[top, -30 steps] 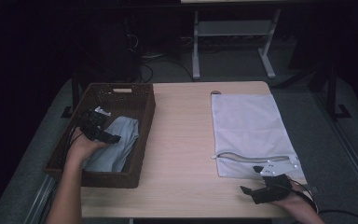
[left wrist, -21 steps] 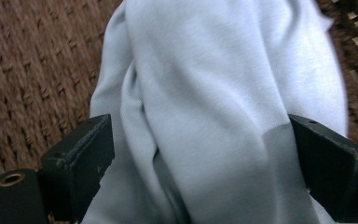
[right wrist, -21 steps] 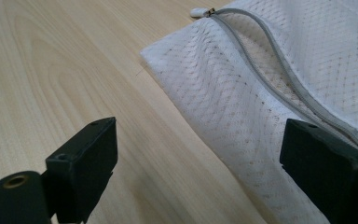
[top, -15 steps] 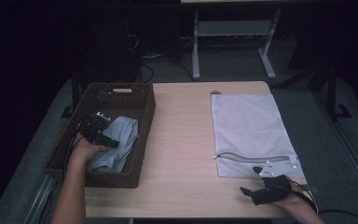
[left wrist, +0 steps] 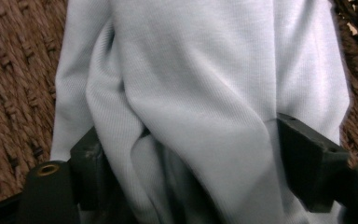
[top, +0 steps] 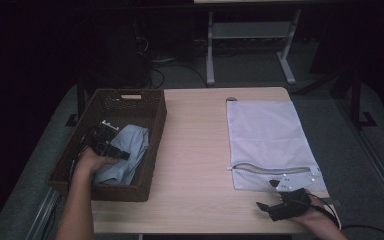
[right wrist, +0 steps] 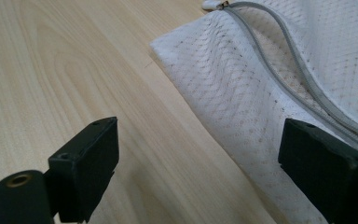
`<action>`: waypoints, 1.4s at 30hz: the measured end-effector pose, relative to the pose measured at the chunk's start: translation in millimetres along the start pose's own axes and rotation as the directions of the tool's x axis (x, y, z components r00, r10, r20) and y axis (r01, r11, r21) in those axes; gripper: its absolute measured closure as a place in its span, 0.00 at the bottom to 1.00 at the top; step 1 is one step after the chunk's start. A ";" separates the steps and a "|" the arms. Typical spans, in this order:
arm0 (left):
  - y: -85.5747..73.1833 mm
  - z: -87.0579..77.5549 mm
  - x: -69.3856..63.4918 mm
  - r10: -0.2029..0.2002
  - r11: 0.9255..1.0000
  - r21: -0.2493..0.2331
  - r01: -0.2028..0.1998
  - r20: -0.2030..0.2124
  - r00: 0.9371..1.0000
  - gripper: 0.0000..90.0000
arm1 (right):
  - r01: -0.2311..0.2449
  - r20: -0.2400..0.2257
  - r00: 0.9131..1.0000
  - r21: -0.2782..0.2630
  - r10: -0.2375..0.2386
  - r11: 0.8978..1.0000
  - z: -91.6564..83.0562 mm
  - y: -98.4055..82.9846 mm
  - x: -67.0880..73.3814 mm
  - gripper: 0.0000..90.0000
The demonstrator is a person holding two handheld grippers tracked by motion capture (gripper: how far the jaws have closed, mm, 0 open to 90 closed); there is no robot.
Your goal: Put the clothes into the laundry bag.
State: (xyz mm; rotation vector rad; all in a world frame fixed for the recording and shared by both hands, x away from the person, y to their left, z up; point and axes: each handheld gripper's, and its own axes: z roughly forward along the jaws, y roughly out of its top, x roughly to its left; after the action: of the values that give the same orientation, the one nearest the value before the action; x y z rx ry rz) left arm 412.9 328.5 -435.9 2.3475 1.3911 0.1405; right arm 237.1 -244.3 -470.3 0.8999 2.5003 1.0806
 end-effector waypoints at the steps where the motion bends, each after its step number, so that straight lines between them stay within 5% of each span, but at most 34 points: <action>1: 0.0 -0.7 -0.4 0.003 1.000 0.000 -0.003 0.002 1.000 0.27 | -0.001 -0.001 1.000 0.000 0.001 1.000 0.1 0.0 0.0 0.13; 4: 0.5 -3.0 -3.7 0.029 1.000 -0.007 -0.028 0.055 0.998 0.50 | -0.002 -0.001 1.000 0.001 0.002 1.000 0.3 0.0 -0.2 0.13; 11: 1.1 -5.0 -3.4 -0.017 1.000 0.005 0.016 0.114 0.993 0.76 | 0.000 -0.002 1.000 0.004 0.000 1.000 0.7 0.1 0.0 0.13; 17: 5.3 -10.9 -2.5 -0.038 0.999 0.030 0.034 0.122 0.992 0.81 | -0.002 -0.002 1.000 0.003 0.002 1.000 0.5 -0.3 -0.5 0.13; 29: 4.9 -37.0 0.1 -0.069 0.994 -0.069 0.082 0.179 0.981 0.82 | -0.009 0.000 1.000 0.001 0.009 1.000 0.2 -0.5 -2.0 0.13; 37: 0.9 -62.6 -1.0 -0.088 0.979 -0.165 0.123 0.203 0.975 0.82 | -0.009 0.000 1.000 0.001 0.009 1.000 0.3 -0.4 -1.9 0.13; 42: -1.4 -79.1 -2.4 -0.093 0.961 -0.235 0.144 0.216 0.972 0.82 | -0.012 0.001 1.000 0.001 0.012 1.000 0.6 -0.4 -2.0 0.13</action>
State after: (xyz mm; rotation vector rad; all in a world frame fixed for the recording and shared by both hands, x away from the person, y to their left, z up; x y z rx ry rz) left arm 387.8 350.1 -364.0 2.0071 1.3264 0.0358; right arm 238.6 -245.5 -471.0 0.9171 2.4980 1.0829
